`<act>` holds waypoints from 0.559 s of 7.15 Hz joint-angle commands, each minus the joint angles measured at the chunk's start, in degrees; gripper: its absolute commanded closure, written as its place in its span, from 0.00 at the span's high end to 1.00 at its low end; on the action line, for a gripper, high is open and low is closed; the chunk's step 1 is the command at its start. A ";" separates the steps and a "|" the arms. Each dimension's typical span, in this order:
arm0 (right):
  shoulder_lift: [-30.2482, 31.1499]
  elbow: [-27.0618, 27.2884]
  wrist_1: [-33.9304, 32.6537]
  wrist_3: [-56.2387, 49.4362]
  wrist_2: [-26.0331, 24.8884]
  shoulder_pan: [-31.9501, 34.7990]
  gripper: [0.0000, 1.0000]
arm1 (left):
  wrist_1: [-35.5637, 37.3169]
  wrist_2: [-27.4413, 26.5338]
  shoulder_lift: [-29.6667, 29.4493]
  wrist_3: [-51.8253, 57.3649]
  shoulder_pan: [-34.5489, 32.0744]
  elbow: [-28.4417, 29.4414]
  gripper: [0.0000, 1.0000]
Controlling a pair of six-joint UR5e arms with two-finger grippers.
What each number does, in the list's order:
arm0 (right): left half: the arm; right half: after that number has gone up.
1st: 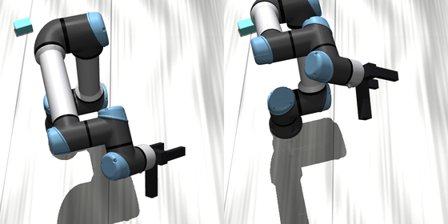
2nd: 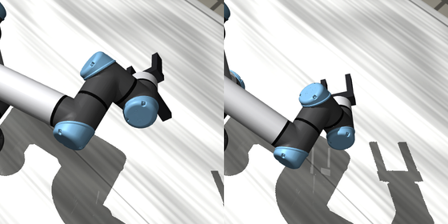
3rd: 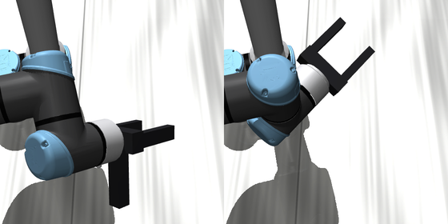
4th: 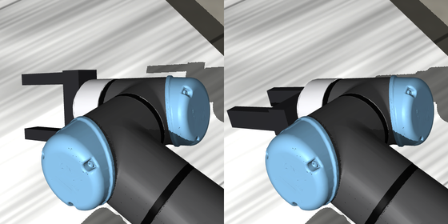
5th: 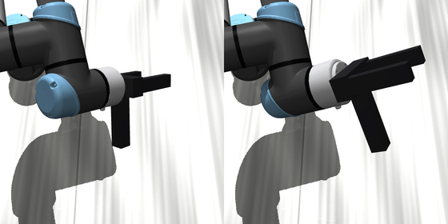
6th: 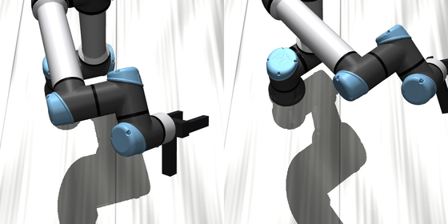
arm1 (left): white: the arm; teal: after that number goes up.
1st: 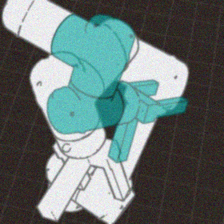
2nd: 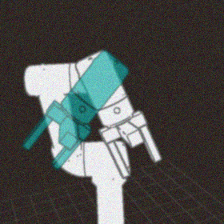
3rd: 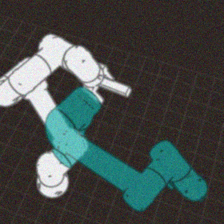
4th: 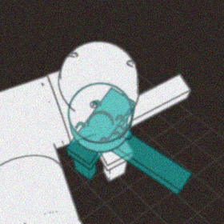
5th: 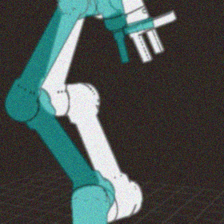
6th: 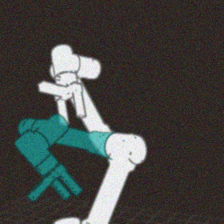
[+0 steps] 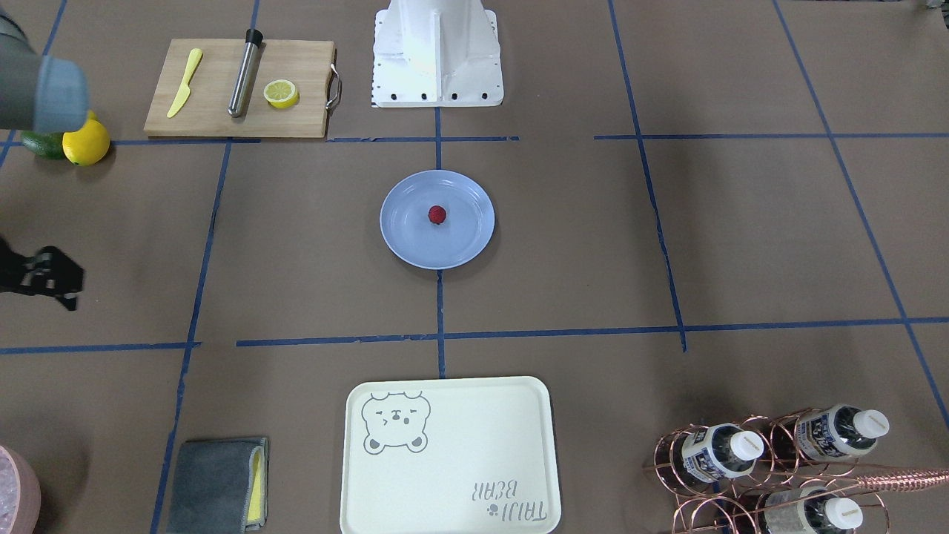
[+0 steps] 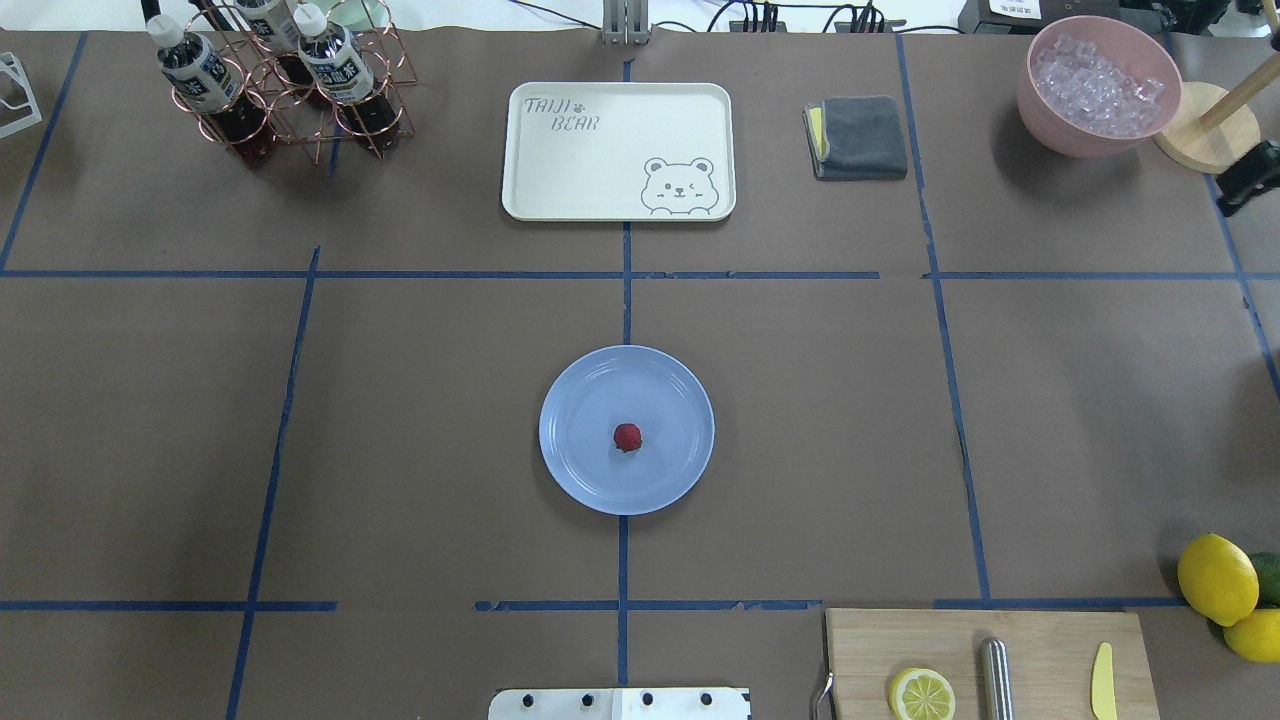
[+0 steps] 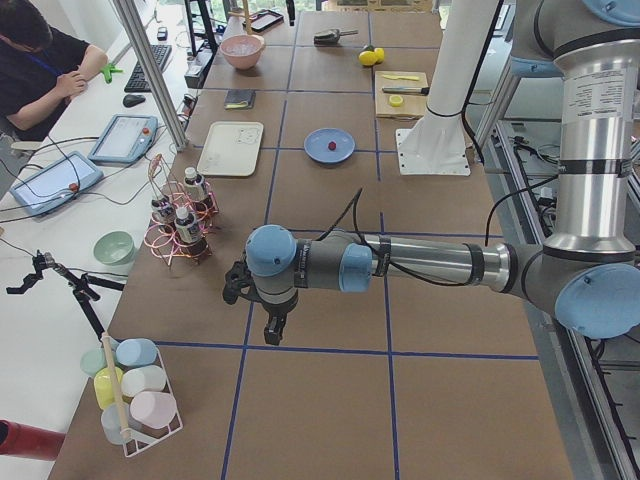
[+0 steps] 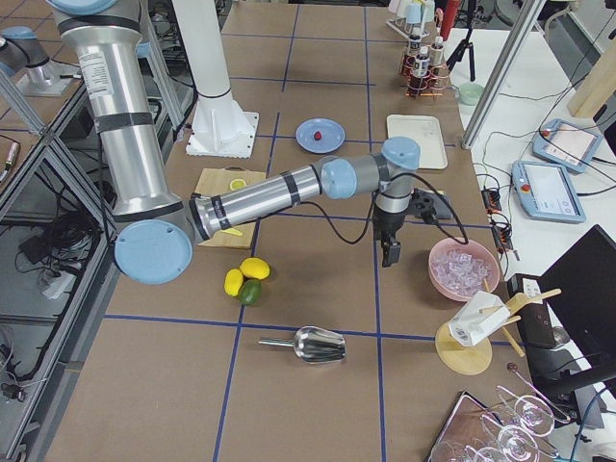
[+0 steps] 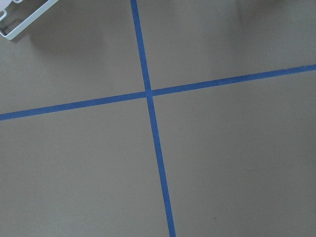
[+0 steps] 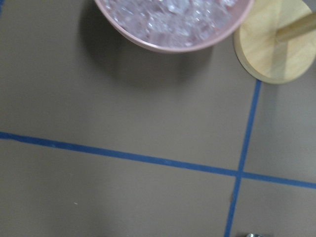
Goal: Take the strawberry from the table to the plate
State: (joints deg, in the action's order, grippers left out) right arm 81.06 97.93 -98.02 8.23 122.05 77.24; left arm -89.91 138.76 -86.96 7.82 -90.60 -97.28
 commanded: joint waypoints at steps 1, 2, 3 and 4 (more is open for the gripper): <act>9.43 -1.34 1.33 -1.03 0.28 6.07 1.00 | -1.57 -0.24 0.03 0.00 -0.01 -0.10 1.00; 11.99 -1.25 5.00 -0.94 2.73 6.52 1.00 | -2.37 -0.42 0.21 0.00 -0.01 -0.01 1.00; 13.41 -1.25 7.47 -0.94 5.19 6.61 1.00 | -2.55 -0.33 0.21 0.00 0.08 -0.01 1.00; 13.60 -1.07 7.93 -0.94 5.30 6.61 1.00 | -2.55 -0.33 0.21 0.00 0.08 -0.01 1.00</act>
